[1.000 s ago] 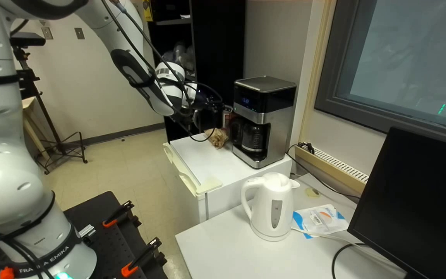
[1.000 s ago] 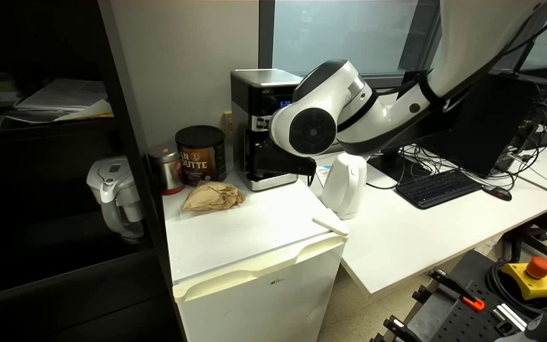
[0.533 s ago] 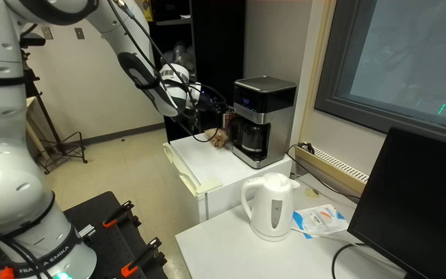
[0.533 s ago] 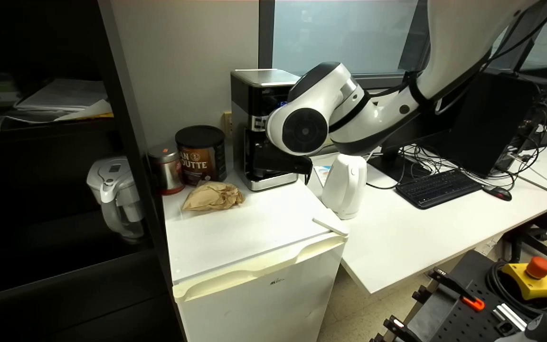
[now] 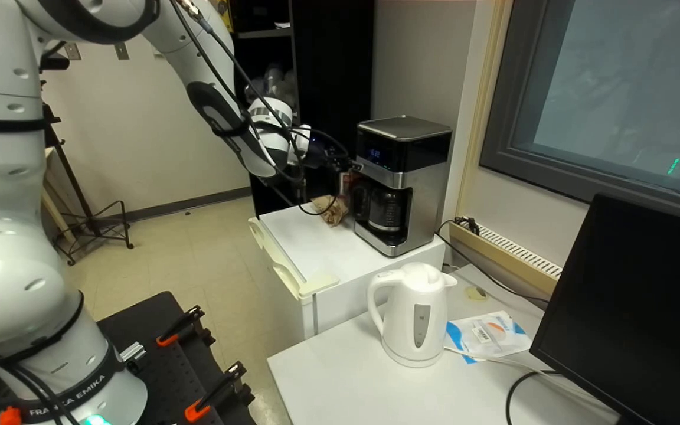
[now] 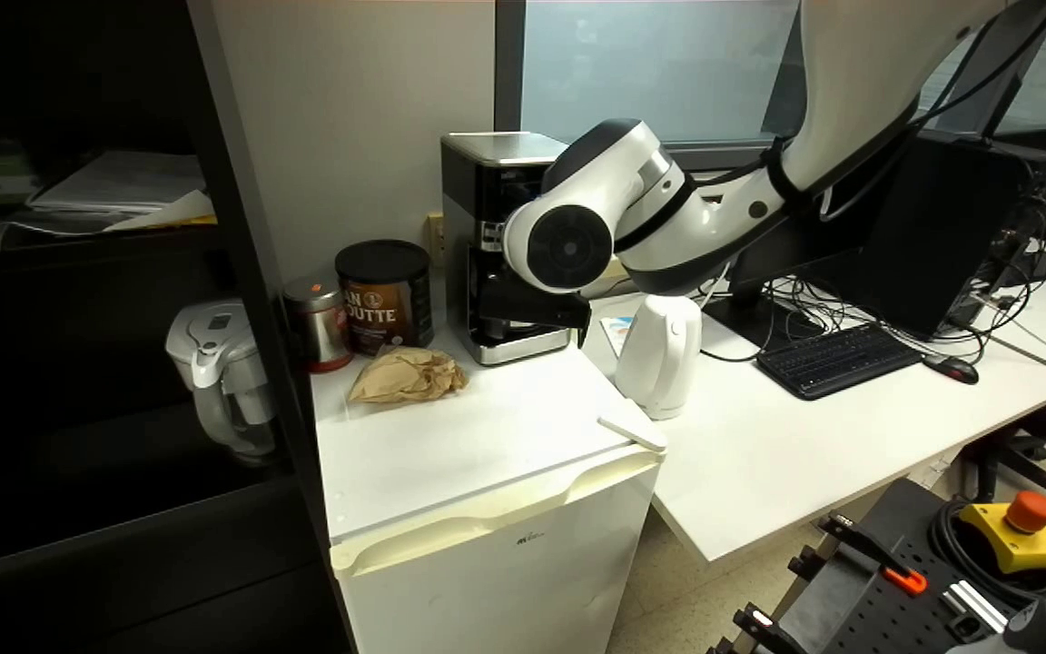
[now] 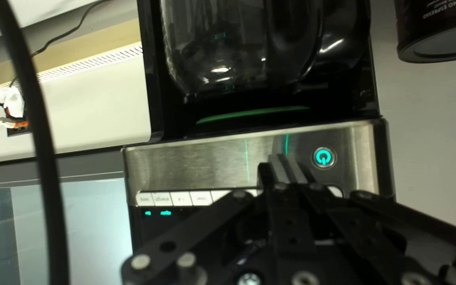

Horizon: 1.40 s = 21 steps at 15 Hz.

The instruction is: Press the buttons on the coffee making machine

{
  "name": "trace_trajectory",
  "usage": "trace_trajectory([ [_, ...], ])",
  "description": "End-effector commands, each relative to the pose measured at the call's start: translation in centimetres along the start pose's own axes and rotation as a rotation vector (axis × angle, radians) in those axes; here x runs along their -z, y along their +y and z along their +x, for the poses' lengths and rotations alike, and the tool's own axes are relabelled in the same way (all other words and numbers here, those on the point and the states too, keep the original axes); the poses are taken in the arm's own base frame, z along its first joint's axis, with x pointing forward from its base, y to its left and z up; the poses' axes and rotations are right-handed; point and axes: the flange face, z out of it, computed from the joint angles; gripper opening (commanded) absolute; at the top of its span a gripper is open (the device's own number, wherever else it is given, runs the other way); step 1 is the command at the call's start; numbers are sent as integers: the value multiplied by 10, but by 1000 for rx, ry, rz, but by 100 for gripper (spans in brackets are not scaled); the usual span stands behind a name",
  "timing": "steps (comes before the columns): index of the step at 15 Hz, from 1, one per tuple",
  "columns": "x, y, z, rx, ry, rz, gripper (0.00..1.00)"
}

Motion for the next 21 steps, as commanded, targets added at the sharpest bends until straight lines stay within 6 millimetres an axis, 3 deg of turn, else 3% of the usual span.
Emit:
trace_trajectory([
  [1,-4,-11,0,19,5,-5,0],
  [21,-3,-24,-6,48,-3,7,0],
])
